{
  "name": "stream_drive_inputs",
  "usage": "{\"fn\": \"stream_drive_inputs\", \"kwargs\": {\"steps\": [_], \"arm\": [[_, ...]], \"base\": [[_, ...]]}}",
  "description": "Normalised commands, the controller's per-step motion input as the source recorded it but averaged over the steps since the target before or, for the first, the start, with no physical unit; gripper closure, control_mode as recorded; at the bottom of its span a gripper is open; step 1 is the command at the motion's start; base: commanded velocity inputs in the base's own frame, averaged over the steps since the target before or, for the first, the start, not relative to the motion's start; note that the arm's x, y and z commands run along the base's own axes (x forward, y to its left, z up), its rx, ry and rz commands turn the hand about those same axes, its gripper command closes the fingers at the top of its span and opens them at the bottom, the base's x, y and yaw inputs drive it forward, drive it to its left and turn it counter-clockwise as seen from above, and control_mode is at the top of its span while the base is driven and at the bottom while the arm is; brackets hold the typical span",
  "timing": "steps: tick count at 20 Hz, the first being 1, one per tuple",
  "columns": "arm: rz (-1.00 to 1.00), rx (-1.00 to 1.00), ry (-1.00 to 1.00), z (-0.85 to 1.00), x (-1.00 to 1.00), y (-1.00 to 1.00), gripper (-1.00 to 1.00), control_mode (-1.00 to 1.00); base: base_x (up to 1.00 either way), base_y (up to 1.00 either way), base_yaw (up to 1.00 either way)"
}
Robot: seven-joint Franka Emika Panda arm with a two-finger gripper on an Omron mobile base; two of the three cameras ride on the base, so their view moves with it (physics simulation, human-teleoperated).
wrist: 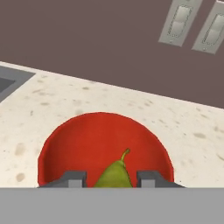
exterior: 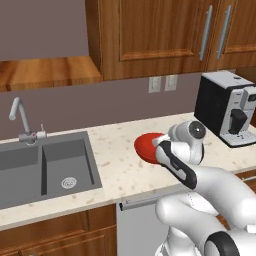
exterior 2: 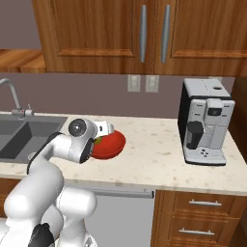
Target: Pick the pears from the cabinet and place them in one bowl. Pick the banana from the sink and place it in the other bowl.
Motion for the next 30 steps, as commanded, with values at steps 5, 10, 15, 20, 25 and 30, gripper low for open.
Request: {"fn": "stream_drive_inputs", "kwargs": {"steps": [5,10,15,20,25,30], "arm": [[0.0,0.0,0.01,-0.17,0.0,0.0,1.0,-1.0],[0.0,0.0,0.0,-0.04,0.02,0.0,1.0,-1.0],[0.0,-0.01,-0.04,-0.22,0.08,0.0,1.0,-1.0],[0.0,-0.01,-0.06,-0.28,0.12,0.0,1.0,-1.0],[0.0,-0.02,-0.03,-0.39,0.04,0.02,1.0,-1.0],[0.0,-0.03,-0.03,-0.41,0.09,0.05,1.0,-1.0]], "base": [[0.0,0.0,0.0],[0.0,0.0,0.0],[0.0,0.0,0.0],[0.0,0.0,0.0],[0.0,0.0,0.0],[0.0,0.0,0.0]]}}
